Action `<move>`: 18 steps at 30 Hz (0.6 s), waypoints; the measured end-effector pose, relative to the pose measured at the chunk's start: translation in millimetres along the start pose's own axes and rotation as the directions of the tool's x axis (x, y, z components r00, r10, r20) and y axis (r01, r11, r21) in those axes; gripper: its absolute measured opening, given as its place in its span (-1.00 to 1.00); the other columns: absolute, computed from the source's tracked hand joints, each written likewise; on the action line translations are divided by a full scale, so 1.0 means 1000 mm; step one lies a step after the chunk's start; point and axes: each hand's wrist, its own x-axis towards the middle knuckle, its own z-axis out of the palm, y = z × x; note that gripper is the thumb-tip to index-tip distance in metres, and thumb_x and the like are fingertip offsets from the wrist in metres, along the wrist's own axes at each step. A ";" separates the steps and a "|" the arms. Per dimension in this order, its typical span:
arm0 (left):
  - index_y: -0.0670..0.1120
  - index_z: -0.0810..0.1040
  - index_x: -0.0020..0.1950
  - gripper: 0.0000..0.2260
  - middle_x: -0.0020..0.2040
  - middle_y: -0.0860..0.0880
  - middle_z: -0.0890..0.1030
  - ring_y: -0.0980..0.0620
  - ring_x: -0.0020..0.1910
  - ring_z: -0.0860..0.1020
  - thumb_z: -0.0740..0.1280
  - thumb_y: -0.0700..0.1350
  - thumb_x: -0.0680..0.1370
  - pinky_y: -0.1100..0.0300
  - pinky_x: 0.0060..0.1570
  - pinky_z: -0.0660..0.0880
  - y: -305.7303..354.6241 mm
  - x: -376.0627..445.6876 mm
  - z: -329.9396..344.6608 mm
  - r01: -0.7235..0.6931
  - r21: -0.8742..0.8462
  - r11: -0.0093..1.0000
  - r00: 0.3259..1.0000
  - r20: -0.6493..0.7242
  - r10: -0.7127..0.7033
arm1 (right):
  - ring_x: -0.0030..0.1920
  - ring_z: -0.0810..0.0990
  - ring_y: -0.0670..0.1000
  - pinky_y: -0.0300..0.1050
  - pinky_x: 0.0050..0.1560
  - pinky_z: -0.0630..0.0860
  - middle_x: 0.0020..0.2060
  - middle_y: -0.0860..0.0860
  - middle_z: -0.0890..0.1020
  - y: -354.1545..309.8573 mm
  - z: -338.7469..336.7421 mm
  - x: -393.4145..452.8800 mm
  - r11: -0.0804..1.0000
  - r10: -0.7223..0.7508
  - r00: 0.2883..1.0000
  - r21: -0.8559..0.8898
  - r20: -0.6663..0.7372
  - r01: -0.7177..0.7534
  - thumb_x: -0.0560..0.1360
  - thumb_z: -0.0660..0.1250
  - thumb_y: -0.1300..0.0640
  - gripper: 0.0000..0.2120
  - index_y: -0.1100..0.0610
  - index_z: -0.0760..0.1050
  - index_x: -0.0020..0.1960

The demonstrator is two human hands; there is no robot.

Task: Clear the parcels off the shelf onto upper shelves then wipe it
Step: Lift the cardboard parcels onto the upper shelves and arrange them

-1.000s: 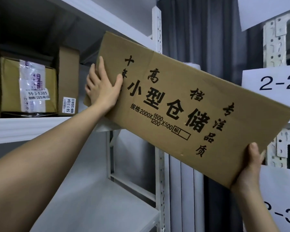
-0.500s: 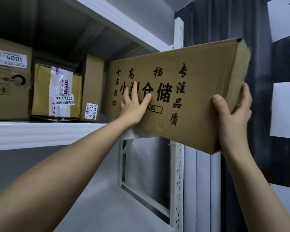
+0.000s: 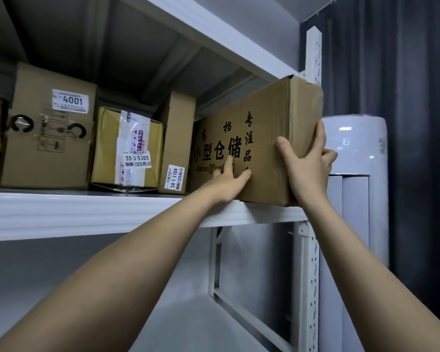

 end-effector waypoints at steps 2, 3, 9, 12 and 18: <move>0.13 -0.23 0.55 -0.35 0.56 -0.17 0.00 -0.18 0.50 0.13 -0.01 0.30 0.57 -0.04 0.42 0.10 0.001 0.003 0.001 0.027 -0.004 1.000 1.000 0.009 -0.027 | 0.30 0.33 0.17 0.07 0.27 0.32 0.25 0.08 0.26 0.004 0.015 0.003 0.999 -0.004 1.000 -0.039 0.004 0.005 0.39 0.27 -0.35 -0.18 -0.28 -0.08 0.50; 0.13 -0.23 0.55 -0.34 0.55 -0.18 0.01 -0.18 0.50 0.14 -0.01 0.29 0.57 -0.02 0.41 0.10 0.001 0.003 0.001 0.037 -0.010 0.999 0.999 0.017 -0.037 | 0.30 0.33 0.17 0.08 0.29 0.32 0.27 0.09 0.26 0.006 0.021 0.003 0.998 -0.004 1.000 -0.057 0.002 0.004 0.39 0.27 -0.35 -0.18 -0.28 -0.09 0.50; 0.12 -0.24 0.55 -0.34 0.56 -0.15 -0.01 -0.17 0.50 0.14 0.00 0.26 0.56 -0.01 0.43 0.13 -0.001 0.007 0.003 0.059 0.035 0.998 0.998 0.013 -0.060 | 0.33 0.31 0.23 0.18 0.32 0.30 0.32 0.16 0.27 0.018 0.055 0.007 0.990 -0.024 1.000 -0.139 0.017 0.027 0.39 0.24 -0.37 -0.16 -0.27 -0.12 0.51; 0.09 -0.26 0.55 -0.36 0.57 -0.16 -0.06 -0.17 0.52 0.09 -0.04 0.24 0.57 -0.03 0.42 0.12 0.000 0.004 0.004 0.058 0.111 0.992 0.998 0.008 -0.059 | 0.33 0.31 0.24 0.17 0.33 0.29 0.32 0.19 0.29 0.026 0.069 0.004 0.984 -0.029 0.999 -0.175 0.043 0.036 0.41 0.24 -0.35 -0.16 -0.24 -0.14 0.53; 0.03 -0.29 0.55 -0.37 0.57 -0.17 -0.06 -0.17 0.52 0.10 -0.07 0.20 0.59 -0.02 0.40 0.13 0.000 0.002 0.005 0.071 0.227 0.971 0.997 0.001 -0.073 | 0.32 0.31 0.25 0.13 0.31 0.27 0.30 0.21 0.30 0.039 0.093 0.004 0.981 -0.027 0.993 -0.190 0.114 0.048 0.43 0.22 -0.36 -0.15 -0.22 -0.19 0.53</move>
